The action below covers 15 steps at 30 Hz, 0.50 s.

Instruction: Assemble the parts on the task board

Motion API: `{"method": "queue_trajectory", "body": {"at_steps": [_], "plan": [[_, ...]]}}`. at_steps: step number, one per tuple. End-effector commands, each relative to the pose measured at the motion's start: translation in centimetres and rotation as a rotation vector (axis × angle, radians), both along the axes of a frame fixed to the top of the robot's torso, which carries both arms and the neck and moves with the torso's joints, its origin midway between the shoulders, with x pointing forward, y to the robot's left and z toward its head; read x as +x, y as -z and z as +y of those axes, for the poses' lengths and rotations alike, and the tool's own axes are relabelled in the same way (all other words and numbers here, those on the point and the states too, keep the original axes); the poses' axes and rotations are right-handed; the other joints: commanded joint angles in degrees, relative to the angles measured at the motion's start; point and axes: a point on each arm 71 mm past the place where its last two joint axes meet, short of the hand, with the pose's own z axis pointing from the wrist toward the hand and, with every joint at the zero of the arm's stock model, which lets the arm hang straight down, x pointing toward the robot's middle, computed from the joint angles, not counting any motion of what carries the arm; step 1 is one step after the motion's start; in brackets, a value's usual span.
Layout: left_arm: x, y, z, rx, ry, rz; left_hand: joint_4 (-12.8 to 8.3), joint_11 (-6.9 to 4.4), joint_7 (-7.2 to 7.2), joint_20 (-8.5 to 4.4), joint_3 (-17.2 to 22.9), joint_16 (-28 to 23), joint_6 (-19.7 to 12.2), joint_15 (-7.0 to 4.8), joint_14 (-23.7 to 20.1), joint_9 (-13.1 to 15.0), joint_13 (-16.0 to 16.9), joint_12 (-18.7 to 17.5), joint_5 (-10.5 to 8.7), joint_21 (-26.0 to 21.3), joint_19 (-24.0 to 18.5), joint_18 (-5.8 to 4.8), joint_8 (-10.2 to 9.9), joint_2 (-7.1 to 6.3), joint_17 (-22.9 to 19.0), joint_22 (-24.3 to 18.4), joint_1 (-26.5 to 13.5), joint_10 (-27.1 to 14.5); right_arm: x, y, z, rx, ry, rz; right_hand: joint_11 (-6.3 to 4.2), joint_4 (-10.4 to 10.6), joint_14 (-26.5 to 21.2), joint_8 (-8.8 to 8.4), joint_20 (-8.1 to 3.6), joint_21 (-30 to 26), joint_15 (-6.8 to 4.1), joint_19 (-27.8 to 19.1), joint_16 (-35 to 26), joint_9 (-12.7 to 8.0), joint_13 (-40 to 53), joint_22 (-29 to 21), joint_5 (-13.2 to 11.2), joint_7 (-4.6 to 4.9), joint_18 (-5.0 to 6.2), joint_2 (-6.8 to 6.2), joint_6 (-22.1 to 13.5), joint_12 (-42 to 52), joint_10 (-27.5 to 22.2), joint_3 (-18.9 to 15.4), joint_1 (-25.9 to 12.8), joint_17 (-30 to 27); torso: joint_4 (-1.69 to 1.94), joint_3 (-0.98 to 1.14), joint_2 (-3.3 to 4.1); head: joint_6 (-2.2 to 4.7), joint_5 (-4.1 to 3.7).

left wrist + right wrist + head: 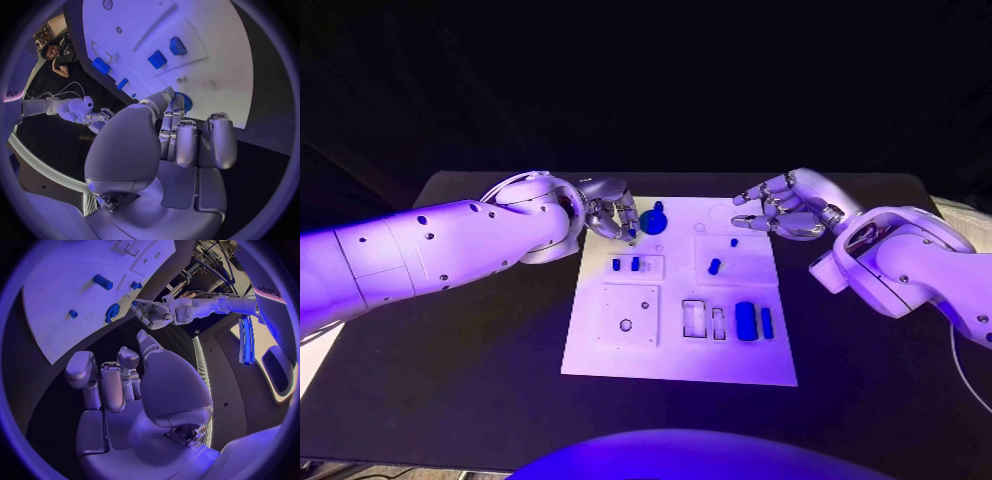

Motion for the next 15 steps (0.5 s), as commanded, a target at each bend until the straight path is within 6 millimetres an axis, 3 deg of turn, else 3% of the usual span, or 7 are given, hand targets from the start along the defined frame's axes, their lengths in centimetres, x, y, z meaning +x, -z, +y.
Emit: {"method": "queue_trajectory", "body": {"at_steps": [1, 15], "plan": [[-0.01, 0.40, 0.17, 0.019, -0.004, 0.043, -0.1, 0.30, 0.23, 0.18, 0.2, 0.0, 0.1, 0.08, 2.7, 0.0, 0.0, -0.2, -0.25, 0.2, 1.7, -0.56, -0.3, -0.05, 0.0, 4.6, -0.5, -0.1, -0.08, 0.04, 0.15, -0.007, -0.015, 0.001, -0.01, -0.1, 2.6, 0.11, 0.11, -0.4, -0.05, -0.3, -0.2, 0.1, 0.1, 0.0, 0.3, -0.04, 0.53, 0.16, 0.4, -0.1, -0.4, -0.4, 0.5, 0.1, -0.15, 0.00, 0.04, 0.01, 0.20], [0.23, 1.36, -0.13, 0.058, -0.003, 0.057, -0.1, 0.29, 0.22, 0.20, 0.2, 0.0, 0.2, 0.09, 2.7, 0.0, 0.0, -0.3, -0.28, 0.1, 1.6, -0.52, -0.4, -0.05, -0.1, 4.5, -0.6, 0.0, -0.12, 0.02, 0.18, -0.006, -0.017, 0.001, -0.01, -0.1, 2.6, 0.11, 0.11, -0.4, -0.05, -0.3, -0.2, 0.1, 0.1, 0.0, 0.3, -0.04, 0.53, 0.16, 0.4, -0.1, -0.4, -0.4, 0.5, 0.1, -0.15, -0.03, 0.12, -0.07, 0.25]]}}
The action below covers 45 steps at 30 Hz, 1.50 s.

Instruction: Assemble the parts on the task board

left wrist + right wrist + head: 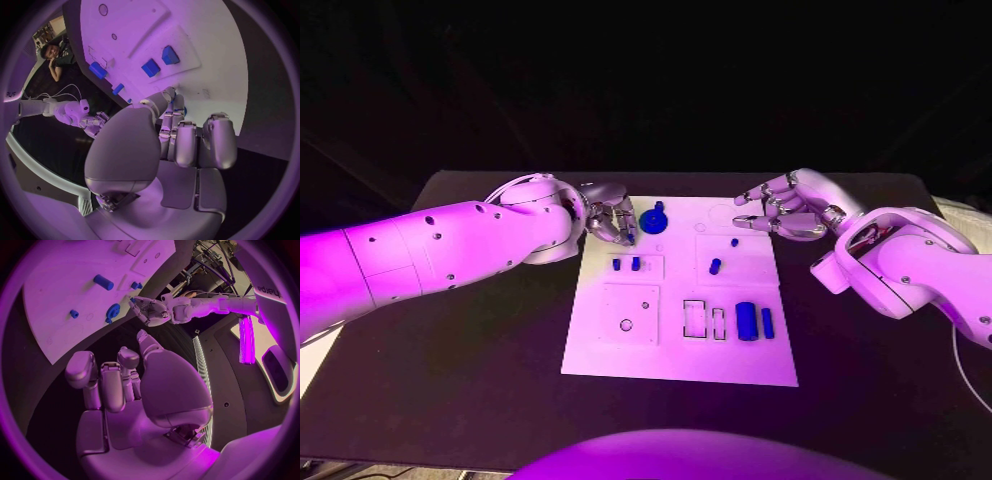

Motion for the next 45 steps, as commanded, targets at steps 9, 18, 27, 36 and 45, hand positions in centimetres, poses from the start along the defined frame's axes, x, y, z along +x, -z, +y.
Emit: {"method": "queue_trajectory", "body": {"at_steps": [9, 18, 27, 36, 45], "plan": [[0.01, 0.77, -0.52, 0.027, 0.012, 0.021, -0.1, 0.27, 0.21, 0.21, 0.2, 0.0, 0.3, 0.09, 2.7, 0.0, 0.1, -0.3, -0.30, 0.1, 1.6, -0.52, -0.4, -0.04, -0.1, 4.5, -0.7, 0.1, -0.12, 0.03, 0.17, -0.006, -0.017, 0.001, -0.01, -0.1, 2.6, 0.11, 0.11, -0.4, -0.05, -0.3, -0.2, 0.1, 0.1, 0.0, 0.3, -0.04, 0.54, 0.16, 0.4, -0.1, -0.4, -0.4, 0.5, 0.1, -0.01, -0.01, -0.02, -0.18, -0.06], [0.10, 0.91, -0.48, 0.040, 0.009, 0.025, -0.2, 0.23, 0.17, 0.22, 0.2, 0.0, 0.5, 0.07, 2.7, 0.0, 0.1, -0.3, -0.32, 0.0, 1.6, -0.51, -0.3, -0.04, -0.1, 4.5, -0.8, 0.2, -0.12, 0.03, 0.16, -0.006, -0.017, 0.001, -0.01, -0.1, 2.6, 0.11, 0.11, -0.4, -0.05, -0.3, -0.2, 0.1, 0.1, 0.0, 0.3, -0.04, 0.54, 0.16, 0.4, -0.1, -0.4, -0.4, 0.5, 0.1, -0.02, -0.03, -0.04, -0.23, -0.07], [0.18, 0.95, -0.55, 0.044, 0.007, 0.026, -0.2, 0.20, 0.15, 0.22, 0.2, 0.0, 0.6, 0.05, 2.7, 0.1, 0.2, -0.3, -0.33, 0.0, 1.6, -0.50, -0.3, -0.03, -0.1, 4.5, -0.8, 0.3, -0.12, 0.04, 0.18, -0.006, -0.017, 0.002, -0.01, -0.1, 2.6, 0.11, 0.11, -0.4, -0.05, -0.3, -0.2, 0.1, 0.1, 0.0, 0.3, -0.04, 0.54, 0.16, 0.4, -0.1, -0.4, -0.4, 0.5, 0.1, 0.03, -0.04, -0.02, -0.28, -0.06], [0.23, 1.16, -0.82, 0.054, 0.010, 0.038, -0.3, 0.97, 0.80, 0.55, 0.5, -0.1, -1.2, 0.59, 2.6, -0.6, -0.1, -2.0, -0.34, -0.2, 1.4, -0.47, -1.8, -0.53, -0.5, 4.4, -2.0, -1.2, -0.12, 0.04, 0.18, -0.006, -0.018, 0.002, -0.01, -0.1, 2.6, 0.11, 0.11, -0.4, -0.05, -0.3, -0.2, 0.1, 0.1, 0.0, 0.3, -0.04, 0.54, 0.16, 0.4, -0.1, -0.4, -0.4, 0.5, 0.1, -0.02, -0.02, -0.01, -0.37, -0.04], [0.17, 1.33, -0.82, 0.062, 0.009, 0.051, -0.5, 1.34, 1.29, 0.98, 0.9, -0.2, -3.3, 0.95, 2.5, -1.5, -0.1, -2.9, -0.38, -0.2, 1.4, -0.47, -3.5, -1.10, -0.9, 4.6, -2.8, -1.5, -0.11, 0.04, 0.12, -0.007, -0.016, 0.002, -0.01, -0.1, 2.6, 0.11, 0.11, -0.4, -0.05, -0.3, -0.2, 0.1, 0.1, 0.0, 0.3, -0.04, 0.54, 0.16, 0.4, -0.1, -0.4, -0.4, 0.5, 0.1, 0.04, -0.02, -0.05, -0.46, -0.03]]}}
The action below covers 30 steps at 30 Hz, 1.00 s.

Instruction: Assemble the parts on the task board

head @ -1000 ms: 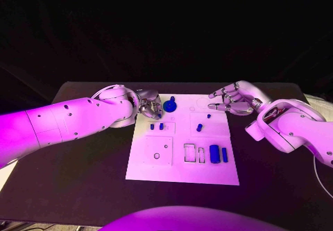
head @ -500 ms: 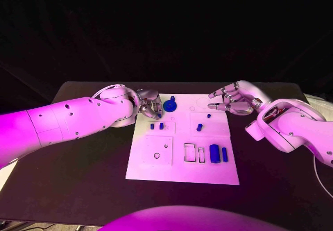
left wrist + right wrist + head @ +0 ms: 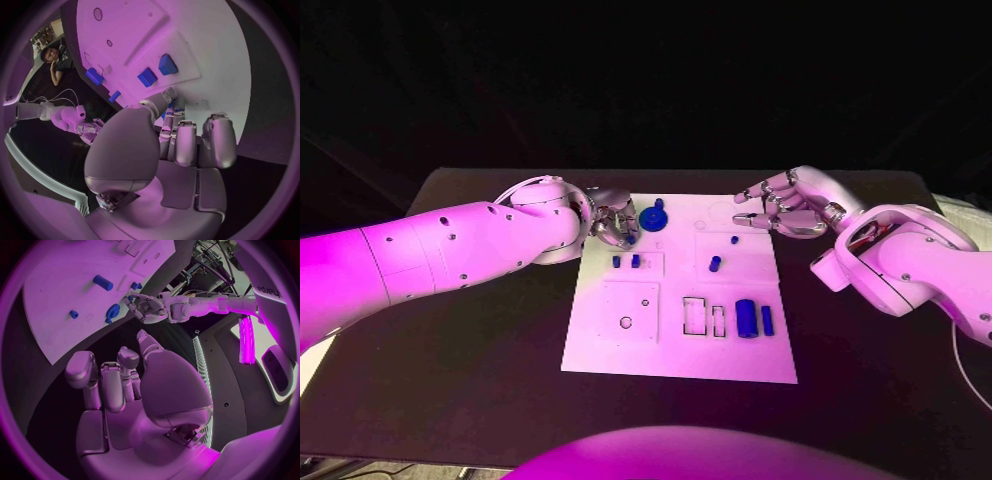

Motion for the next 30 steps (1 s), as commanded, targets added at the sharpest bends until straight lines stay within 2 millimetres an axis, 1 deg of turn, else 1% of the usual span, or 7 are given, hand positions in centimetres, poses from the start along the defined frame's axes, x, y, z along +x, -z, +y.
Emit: {"method": "queue_trajectory", "body": {"at_steps": [1, 10, 14, 18, 22, 26, 30], "plan": [[-0.1, 0.1, -0.1, 0.014, 0.007, 0.017, 0.1, 0.21, -0.05, 0.36, 0.3, -0.2, -0.5, 0.32, 2.3, -0.1, 0.0, -0.4, -0.21, -0.2, 1.2, -0.48, -0.2, -0.09, -0.1, 4.6, -0.7, -0.3, -0.1, 0.0, 0.1, -0.006, -0.014, 0.000, -0.01, -0.1, 2.6, 0.11, 0.11, -0.4, -0.05, -0.3, -0.2, 0.1, 0.1, 0.0, 0.3, -0.04, 0.53, 0.16, 0.4, -0.1, -0.4, -0.4, 0.5, 0.1, 0.03, 0.01, -0.03, -0.03, 0.01], [0.0, 0.2, 0.1, 0.012, -0.001, 0.017, 0.0, 0.32, 0.17, 0.50, 0.6, -0.4, -1.8, 0.42, 2.1, -0.6, -0.1, -1.0, -0.19, -0.5, 1.0, -0.40, -1.1, -0.52, -0.5, 4.4, -1.2, -0.7, 0.0, 0.1, 0.1, -0.007, -0.012, 0.000, -0.01, -0.1, 2.6, 0.11, 0.11, -0.4, -0.05, -0.3, -0.2, 0.1, 0.1, 0.0, 0.3, -0.04, 0.53, 0.16, 0.4, -0.1, -0.4, -0.4, 0.5, 0.1, -0.01, 0.03, -0.01, -0.03, 0.03], [0.0, 0.2, 0.3, 0.011, -0.010, 0.019, 0.0, 0.45, 0.01, 0.61, 1.0, -0.6, -5.0, 0.56, 2.0, -1.7, -0.3, -2.0, -0.16, -1.0, 0.8, -0.28, -1.7, -1.16, -1.0, 4.1, -1.8, -1.6, 0.0, 0.1, 0.0, -0.007, -0.007, 0.000, 0.00, 0.0, 2.5, 0.11, 0.10, -0.6, -0.05, -0.6, -0.6, 0.1, -0.4, -0.4, 0.3, -0.03, 0.61, 0.25, 0.4, -0.6, -0.7, -0.5, 0.6, -0.4, 0.01, 0.02, -0.01, -0.07, 0.01], [0.1, 0.2, 0.6, 0.008, -0.020, 0.019, -0.1, 1.69, -0.25, 1.22, 1.4, -0.9, -6.6, 1.43, 1.8, -2.4, -1.3, -4.3, -0.11, -5.7, -1.2, 0.74, -1.5, -1.84, -1.7, 0.4, -2.3, -5.1, 0.1, 0.1, -0.1, -0.008, 0.005, -0.002, 0.04, 0.1, 0.9, -0.06, 0.12, -4.0, -0.07, -4.1, -5.4, 0.1, -8.3, -6.0, 0.3, 0.02, 1.64, 0.40, 0.1, -10.5, -5.6, -0.9, 1.1, -6.0, 0.02, 0.01, -0.04, -0.05, 0.09], [0.2, 0.1, 1.3, -0.004, -0.039, 0.016, -0.5, 2.67, -0.62, 1.95, 1.2, -1.0, -7.3, 2.19, 1.6, -2.9, -2.3, -5.7, -0.18, -8.0, -2.0, 1.19, -1.4, -2.30, -2.3, -1.3, -2.3, -8.1, 0.3, 0.2, -0.5, -0.015, 0.022, -0.001, 0.06, 0.3, 0.2, -0.05, 0.06, -6.1, -0.10, -5.5, -8.8, 0.1, -16.5, -9.0, 0.4, 0.03, 2.11, 0.54, -0.2, -20.2, -9.9, -1.0, 1.9, -9.4, 0.01, -0.02, -0.05, 0.00, 0.03], [0.3, 0.0, 2.2, -0.032, -0.064, 0.038, -1.1, 3.26, -0.65, 2.45, 0.9, -1.2, -7.6, 2.67, 1.4, -3.2, -3.0, -6.5, -0.16, -10.7, -2.8, 1.74, -1.3, -2.11, -2.8, -3.3, -1.6, -10.6, 0.7, 0.4, -1.1, -0.039, 0.036, -0.005, 0.42, 0.2, 0.1, 0.01, 0.11, -7.3, 0.42, -5.2, -12.6, 0.2, -26.3, -10.0, -0.5, 0.49, 2.19, 0.20, 0.4, -30.0, -10.6, 0.6, 4.2, -13.1, 0.00, -0.03, -0.13, 0.12, -0.02], [0.4, 0.0, 3.5, -0.086, -0.103, 0.084, -1.6, 3.42, -0.37, 2.63, 1.0, -1.3, -7.4, 2.81, 1.2, -3.3, -3.3, -6.4, -0.08, -11.8, -3.1, 1.98, -1.1, -1.72, -3.2, -4.1, -0.9, -11.2, 1.0, 0.6, -1.6, -0.095, 0.035, -0.019, 0.57, -0.9, 0.6, 0.42, 0.17, -7.1, 0.17, -4.6, -12.6, 0.5, -31.2, -9.5, -0.7, 0.52, 2.09, 0.33, 1.8, -34.6, -11.8, 3.1, 6.9, -13.0, 0.00, 0.00, -0.11, 0.36, 0.09]]}}
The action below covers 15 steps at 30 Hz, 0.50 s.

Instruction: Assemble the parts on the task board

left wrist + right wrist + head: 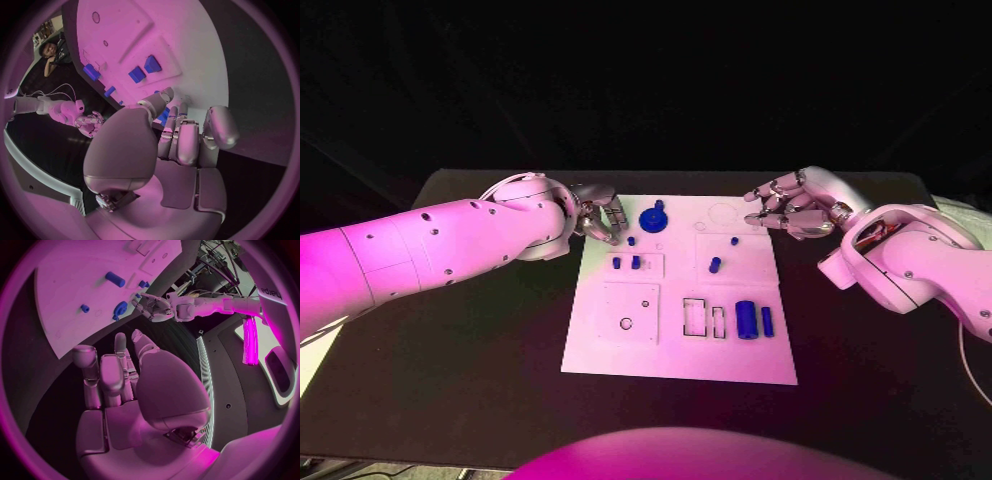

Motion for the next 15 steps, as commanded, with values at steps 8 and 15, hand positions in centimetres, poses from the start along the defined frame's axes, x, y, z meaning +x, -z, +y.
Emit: {"method": "queue_trajectory", "body": {"at_steps": [8, 15], "plan": [[-0.1, -0.6, 3.3, -0.363, -0.127, 0.144, -2.8, -0.93, 1.92, -0.72, 3.6, -5.3, 3.3, -0.50, -2.1, 0.1, 0.4, 4.0, 0.07, -6.7, -3.3, 2.34, 2.0, 0.88, -8.2, -4.8, 3.0, 4.4, 0.3, 0.7, 0.0, -0.319, -0.060, -0.094, 0.28, -2.8, 1.0, 0.65, 0.18, 0.8, 0.53, 1.3, 0.2, 0.3, -13.3, 1.5, -1.2, 0.23, 0.15, -1.67, 4.6, -10.9, 0.4, 8.6, 3.1, 0.3, -0.03, 0.07, 0.06, 0.88, -0.12], [-0.7, -1.6, 4.3, -0.989, -0.305, 0.254, -2.6, -0.92, 2.36, -0.79, 4.1, -16.8, 4.9, -0.45, -10.8, 0.1, 0.6, 6.2, -0.17, -21.5, -12.0, 5.12, 3.0, 1.97, -24.5, -15.0, 1.6, 5.2, 0.6, 1.0, 0.6, -0.485, -0.070, -0.168, 0.81, -3.1, 1.2, -0.04, 0.43, 1.3, 0.99, 1.7, 0.5, 0.2, -20.1, 2.3, -3.1, 0.09, 0.04, -3.17, 5.2, -15.2, -0.1, 13.2, 1.8, 0.5, 0.08, -0.05, 0.08, 1.78, -0.93]]}}
